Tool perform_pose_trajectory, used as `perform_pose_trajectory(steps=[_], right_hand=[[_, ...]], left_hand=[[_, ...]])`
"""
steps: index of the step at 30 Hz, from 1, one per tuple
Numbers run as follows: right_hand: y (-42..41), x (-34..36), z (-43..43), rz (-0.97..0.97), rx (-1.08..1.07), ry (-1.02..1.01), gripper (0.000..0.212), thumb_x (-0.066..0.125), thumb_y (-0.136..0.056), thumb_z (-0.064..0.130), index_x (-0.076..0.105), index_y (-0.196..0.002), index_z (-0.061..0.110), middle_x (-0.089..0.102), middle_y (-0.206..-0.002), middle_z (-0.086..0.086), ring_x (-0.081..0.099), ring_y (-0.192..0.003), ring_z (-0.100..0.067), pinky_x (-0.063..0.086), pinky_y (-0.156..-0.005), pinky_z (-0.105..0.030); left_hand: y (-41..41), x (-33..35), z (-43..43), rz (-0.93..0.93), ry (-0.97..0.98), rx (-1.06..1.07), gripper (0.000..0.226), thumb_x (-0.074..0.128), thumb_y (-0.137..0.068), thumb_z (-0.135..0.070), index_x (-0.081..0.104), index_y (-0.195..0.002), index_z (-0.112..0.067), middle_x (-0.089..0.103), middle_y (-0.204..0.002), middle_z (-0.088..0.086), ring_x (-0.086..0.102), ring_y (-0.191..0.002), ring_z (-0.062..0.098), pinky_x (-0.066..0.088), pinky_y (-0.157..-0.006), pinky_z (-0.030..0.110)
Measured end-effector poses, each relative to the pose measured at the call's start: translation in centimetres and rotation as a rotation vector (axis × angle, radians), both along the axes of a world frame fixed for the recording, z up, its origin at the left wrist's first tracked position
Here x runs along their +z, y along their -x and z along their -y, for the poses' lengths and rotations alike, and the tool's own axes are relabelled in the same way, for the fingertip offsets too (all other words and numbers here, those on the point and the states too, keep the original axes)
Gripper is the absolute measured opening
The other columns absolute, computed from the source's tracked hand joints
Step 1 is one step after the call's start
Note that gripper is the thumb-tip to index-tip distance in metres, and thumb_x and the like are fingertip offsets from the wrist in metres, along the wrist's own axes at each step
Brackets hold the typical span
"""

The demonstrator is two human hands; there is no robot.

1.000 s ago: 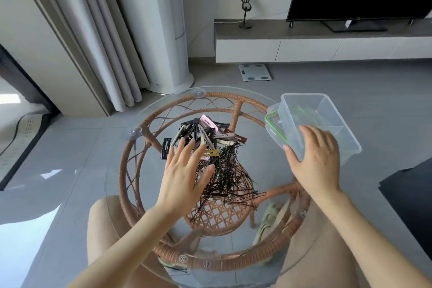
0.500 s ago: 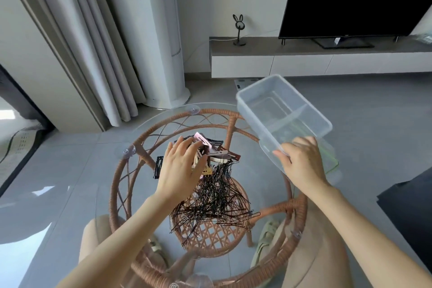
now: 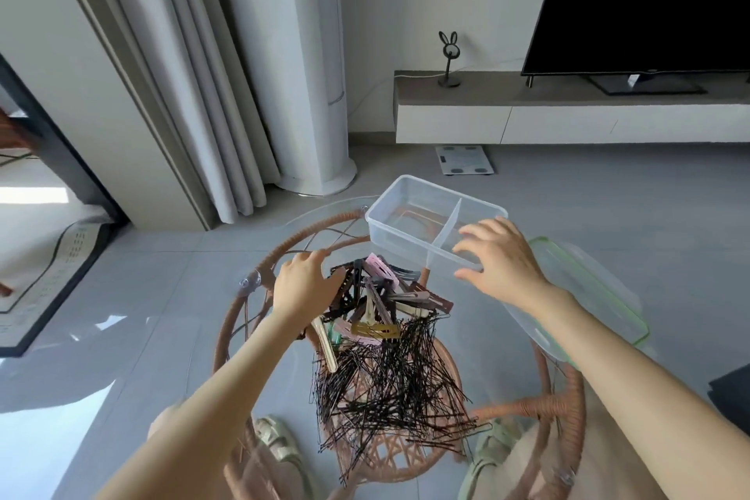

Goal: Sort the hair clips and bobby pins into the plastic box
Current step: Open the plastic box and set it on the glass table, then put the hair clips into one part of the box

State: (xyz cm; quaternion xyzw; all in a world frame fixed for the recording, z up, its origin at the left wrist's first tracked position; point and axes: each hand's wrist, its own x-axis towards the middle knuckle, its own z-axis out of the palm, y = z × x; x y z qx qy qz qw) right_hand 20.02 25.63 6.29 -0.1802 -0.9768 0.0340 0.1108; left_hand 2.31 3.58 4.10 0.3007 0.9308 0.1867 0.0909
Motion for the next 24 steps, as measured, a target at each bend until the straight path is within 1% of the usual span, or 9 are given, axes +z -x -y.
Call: perform_pose_trajectory(steps=[3, 6, 9, 10, 12, 17, 19, 21, 24], right_hand=[[1.0, 1.3, 4.3, -0.18, 0.003, 0.061, 0.028, 0.067, -0.082, 0.027, 0.067, -0.102, 0.009, 0.069, -0.104, -0.006, 0.063, -0.093, -0.027, 0.047, -0.08, -0.03], [3.9, 0.6, 7.9, 0.04, 0.035, 0.241, 0.045, 0.054, -0.09, 0.036, 0.052, -0.125, 0.009, 0.06, -0.122, -0.004, 0.06, -0.105, -0.019, 0.046, -0.09, -0.025], [7.0, -1.6, 9.1, 0.21, -0.04, 0.267, 0.062, 0.059, -0.084, 0.043, 0.038, -0.133, 0.011, 0.056, -0.125, -0.009, 0.053, -0.113, -0.027, 0.046, -0.099, -0.041], [7.7, -2.1, 9.3, 0.229, -0.082, 0.295, 0.064, 0.062, -0.082, 0.043, 0.036, -0.132, 0.012, 0.057, -0.122, -0.01, 0.053, -0.111, -0.029, 0.046, -0.096, -0.044], [8.8, -2.6, 9.7, 0.212, -0.151, 0.36, 0.056, 0.067, -0.08, 0.035, 0.04, -0.124, 0.012, 0.059, -0.112, -0.01, 0.052, -0.106, -0.03, 0.046, -0.088, -0.038], [10.1, -3.1, 9.6, 0.109, -0.252, 0.433, 0.028, 0.067, -0.077, 0.01, 0.05, -0.099, 0.006, 0.058, -0.097, -0.011, 0.051, -0.095, -0.029, 0.037, -0.069, -0.03], [10.2, -3.2, 9.2, 0.1, -0.299, 0.459, 0.02, 0.069, -0.074, 0.01, 0.052, -0.084, 0.007, 0.059, -0.085, -0.008, 0.053, -0.083, -0.026, 0.037, -0.062, -0.03], [10.2, -3.3, 9.0, 0.09, -0.32, 0.483, 0.012, 0.068, -0.074, 0.01, 0.057, -0.075, 0.006, 0.06, -0.076, -0.005, 0.054, -0.072, -0.024, 0.039, -0.055, -0.028], [9.9, -2.9, 9.0, 0.076, -0.343, 0.48, 0.006, 0.064, -0.078, 0.008, 0.062, -0.074, 0.005, 0.063, -0.074, -0.006, 0.059, -0.069, -0.024, 0.042, -0.054, -0.026]], left_hand=[[1.5, 0.9, -1.3, 0.165, 0.057, 0.024, 0.058, 0.057, -0.083, -0.046, 0.049, -0.133, -0.018, 0.059, -0.129, 0.011, 0.057, -0.114, 0.028, 0.049, -0.091, 0.036], [2.7, 1.7, -2.2, 0.297, 0.153, -0.007, 0.063, 0.066, -0.078, -0.04, 0.049, -0.132, -0.013, 0.058, -0.128, 0.01, 0.057, -0.113, 0.029, 0.049, -0.09, 0.036], [2.9, 1.8, -2.5, 0.386, 0.188, -0.036, 0.065, 0.071, -0.077, -0.029, 0.044, -0.136, -0.015, 0.053, -0.134, 0.007, 0.054, -0.118, 0.026, 0.045, -0.093, 0.032], [2.7, 1.6, -2.6, 0.382, 0.19, -0.052, 0.065, 0.072, -0.077, -0.027, 0.044, -0.136, -0.016, 0.052, -0.135, 0.007, 0.052, -0.12, 0.025, 0.043, -0.095, 0.031], [2.4, 1.1, -2.7, 0.347, 0.17, -0.077, 0.063, 0.072, -0.077, -0.027, 0.047, -0.133, -0.016, 0.054, -0.132, 0.008, 0.052, -0.12, 0.025, 0.042, -0.097, 0.032], [2.2, 0.8, -3.0, 0.313, 0.117, -0.077, 0.044, 0.072, -0.077, -0.023, 0.06, -0.117, -0.009, 0.065, -0.11, 0.011, 0.061, -0.101, 0.027, 0.049, -0.084, 0.034], [2.0, 1.1, -3.1, 0.296, 0.155, -0.099, 0.032, 0.07, -0.077, -0.022, 0.066, -0.105, -0.005, 0.064, -0.091, 0.01, 0.059, -0.082, 0.024, 0.05, -0.071, 0.032], [2.1, 1.2, -3.0, 0.247, 0.174, -0.106, 0.015, 0.068, -0.076, -0.021, 0.067, -0.085, -0.01, 0.059, -0.075, 0.008, 0.051, -0.062, 0.02, 0.041, -0.051, 0.025], [2.3, 1.2, -2.4, 0.175, 0.102, -0.053, 0.005, 0.065, -0.075, -0.014, 0.066, -0.073, -0.01, 0.061, -0.066, 0.007, 0.049, -0.052, 0.018, 0.037, -0.044, 0.021]])
